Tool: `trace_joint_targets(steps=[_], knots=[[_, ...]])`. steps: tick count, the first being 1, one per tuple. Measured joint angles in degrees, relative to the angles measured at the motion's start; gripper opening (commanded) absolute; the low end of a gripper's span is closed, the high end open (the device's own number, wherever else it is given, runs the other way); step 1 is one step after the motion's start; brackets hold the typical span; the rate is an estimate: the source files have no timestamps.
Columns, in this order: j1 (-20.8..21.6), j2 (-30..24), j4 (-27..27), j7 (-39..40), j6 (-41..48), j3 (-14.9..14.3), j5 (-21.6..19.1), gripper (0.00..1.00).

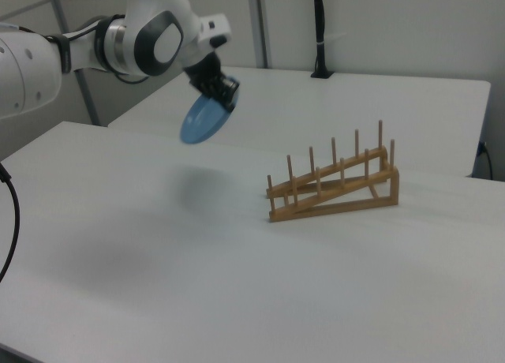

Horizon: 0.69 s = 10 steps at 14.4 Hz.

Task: Pick plate from plate rack
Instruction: 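Lift the blue plate out of the rack and carry it away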

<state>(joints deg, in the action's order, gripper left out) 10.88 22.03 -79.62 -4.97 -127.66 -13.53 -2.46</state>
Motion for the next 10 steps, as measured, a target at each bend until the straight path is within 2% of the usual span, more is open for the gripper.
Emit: trace_joint_targets(steps=[2, 4, 6, 7, 10], knots=[[0.7, 0.04, -1.99, 1.56, 8.47, 0.59, -6.26, 0.0], [0.5, 0.09, -4.4, 9.01, 19.27, 0.69, -11.3, 0.0], [-0.21, 0.05, -5.67, 17.79, 30.76, 0.45, -12.46, 0.0], [-0.36, -0.01, -6.33, 20.71, 33.46, 0.02, -12.48, 0.0], [-0.52, 0.1, -11.15, 27.22, 35.04, -0.79, -10.65, 0.0]])
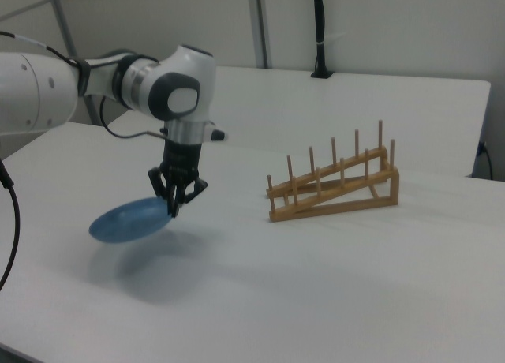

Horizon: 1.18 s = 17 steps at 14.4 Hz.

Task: Pick plate from plate rack
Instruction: 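Lift the blue plate out of the rack and carry it away, then lower the blue plate flat onto the table and open the gripper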

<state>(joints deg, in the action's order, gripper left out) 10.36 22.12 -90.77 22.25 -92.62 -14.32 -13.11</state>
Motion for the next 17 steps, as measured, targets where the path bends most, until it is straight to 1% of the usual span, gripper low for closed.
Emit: trace_joint_targets(steps=[2, 5, 6, 9, 10, 11, 12, 13, 17], knots=[[0.02, 0.25, -3.34, 2.2, -0.44, 0.0, 1.18, 0.0], [0.29, 0.81, -6.83, 3.53, -4.33, 0.01, 1.31, 0.0], [0.39, 0.93, -7.38, 3.6, -5.29, 0.01, 1.61, 0.04], [0.43, 1.14, -8.87, 4.17, -9.87, 0.07, 4.13, 0.31], [0.43, 1.78, -9.89, 4.17, -12.18, 0.07, 5.62, 0.37], [0.43, 2.25, -10.17, 4.29, -12.73, 0.08, 6.09, 0.52], [0.43, 2.73, -10.21, 4.67, -12.89, 0.08, 6.44, 0.74], [0.43, 2.86, -10.21, 4.85, -12.9, 0.08, 6.53, 1.0], [0.43, 2.05, -9.58, 3.95, -12.91, 0.08, 6.53, 1.0]])
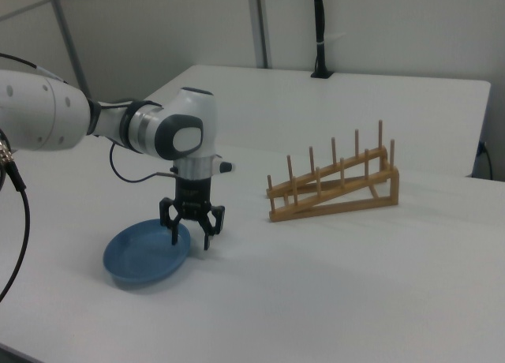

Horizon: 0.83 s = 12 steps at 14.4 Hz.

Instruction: Pick plate from plate rack

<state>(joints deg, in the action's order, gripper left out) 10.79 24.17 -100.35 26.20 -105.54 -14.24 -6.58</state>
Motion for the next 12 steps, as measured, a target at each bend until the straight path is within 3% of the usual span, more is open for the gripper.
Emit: trace_joint_targets(steps=[3, 8, 12], knots=[[0.26, -2.68, 3.28, -7.95, 0.01, 0.02, 0.7, 1.0], [0.85, -13.55, 5.81, -21.34, 4.79, 0.41, 9.66, 1.0], [-1.46, -20.72, 5.56, -23.8, 11.66, 3.75, 12.28, 1.0]])
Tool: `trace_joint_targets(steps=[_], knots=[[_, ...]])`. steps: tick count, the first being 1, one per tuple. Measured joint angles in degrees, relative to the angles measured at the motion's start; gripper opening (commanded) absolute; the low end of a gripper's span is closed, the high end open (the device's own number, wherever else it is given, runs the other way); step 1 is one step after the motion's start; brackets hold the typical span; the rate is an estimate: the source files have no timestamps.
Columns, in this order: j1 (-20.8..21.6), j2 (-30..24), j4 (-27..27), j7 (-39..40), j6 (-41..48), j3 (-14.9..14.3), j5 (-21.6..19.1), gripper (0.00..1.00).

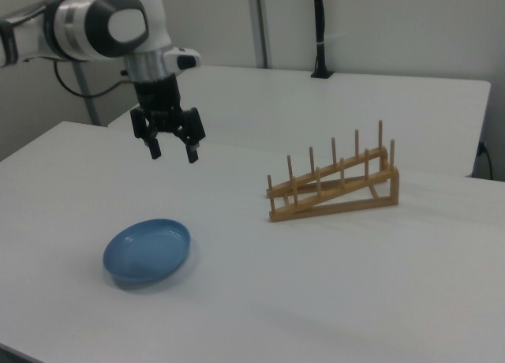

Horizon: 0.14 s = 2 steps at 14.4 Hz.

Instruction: Pick plate from plate rack

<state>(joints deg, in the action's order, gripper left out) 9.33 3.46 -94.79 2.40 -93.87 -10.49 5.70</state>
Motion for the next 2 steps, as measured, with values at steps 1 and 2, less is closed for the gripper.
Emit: trace_joint_targets(steps=[1, 2], knots=[[-0.84, -1.18, -0.27, -0.91, 0.2, 0.97, 0.09, 1.0], [-1.13, -1.41, -0.42, -1.26, 0.2, 1.21, 0.1, 1.0]])
